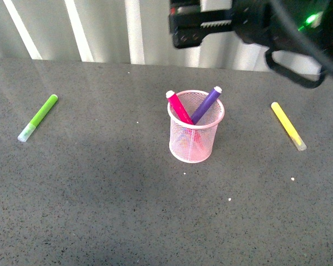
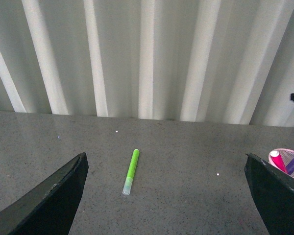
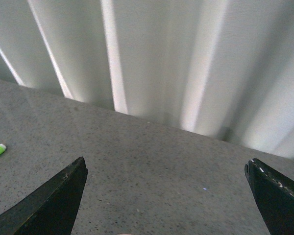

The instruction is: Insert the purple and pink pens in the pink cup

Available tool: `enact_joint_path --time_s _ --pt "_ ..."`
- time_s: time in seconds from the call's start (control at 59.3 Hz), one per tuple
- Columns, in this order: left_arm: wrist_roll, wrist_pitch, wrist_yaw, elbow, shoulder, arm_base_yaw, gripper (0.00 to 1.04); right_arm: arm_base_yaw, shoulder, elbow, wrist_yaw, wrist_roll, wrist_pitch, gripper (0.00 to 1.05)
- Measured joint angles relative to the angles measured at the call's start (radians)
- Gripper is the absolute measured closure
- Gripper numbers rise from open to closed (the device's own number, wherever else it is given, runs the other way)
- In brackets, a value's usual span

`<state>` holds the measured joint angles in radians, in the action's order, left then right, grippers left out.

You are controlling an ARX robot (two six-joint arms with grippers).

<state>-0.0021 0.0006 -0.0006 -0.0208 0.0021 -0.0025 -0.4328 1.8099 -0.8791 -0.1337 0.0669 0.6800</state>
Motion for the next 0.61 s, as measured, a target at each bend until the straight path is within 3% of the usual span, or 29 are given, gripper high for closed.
enact_joint_path --time_s 0.186,0.32,0.422,0.523,0.607 --pt "0.0 0.0 0.0 0.0 0.0 0.0 0.07 0.094 -0.33 0.096 -0.012 0.201 -0.344 0.07" --pt "0.0 0.0 0.0 0.0 0.0 0.0 0.07 0.115 -0.401 0.109 -0.023 0.255 -0.362 0.07" --pt "0.0 0.0 0.001 0.0 0.0 0.0 0.07 0.12 -0.393 0.222 -0.141 0.125 -0.069 0.21" --pt "0.0 0.0 -0.003 0.0 0.0 0.0 0.07 0.155 -0.444 0.364 -0.122 0.004 0.141 0.39" --pt "0.0 0.0 -0.002 0.0 0.0 0.0 0.07 0.196 -0.529 0.461 -0.09 -0.041 0.182 0.57"
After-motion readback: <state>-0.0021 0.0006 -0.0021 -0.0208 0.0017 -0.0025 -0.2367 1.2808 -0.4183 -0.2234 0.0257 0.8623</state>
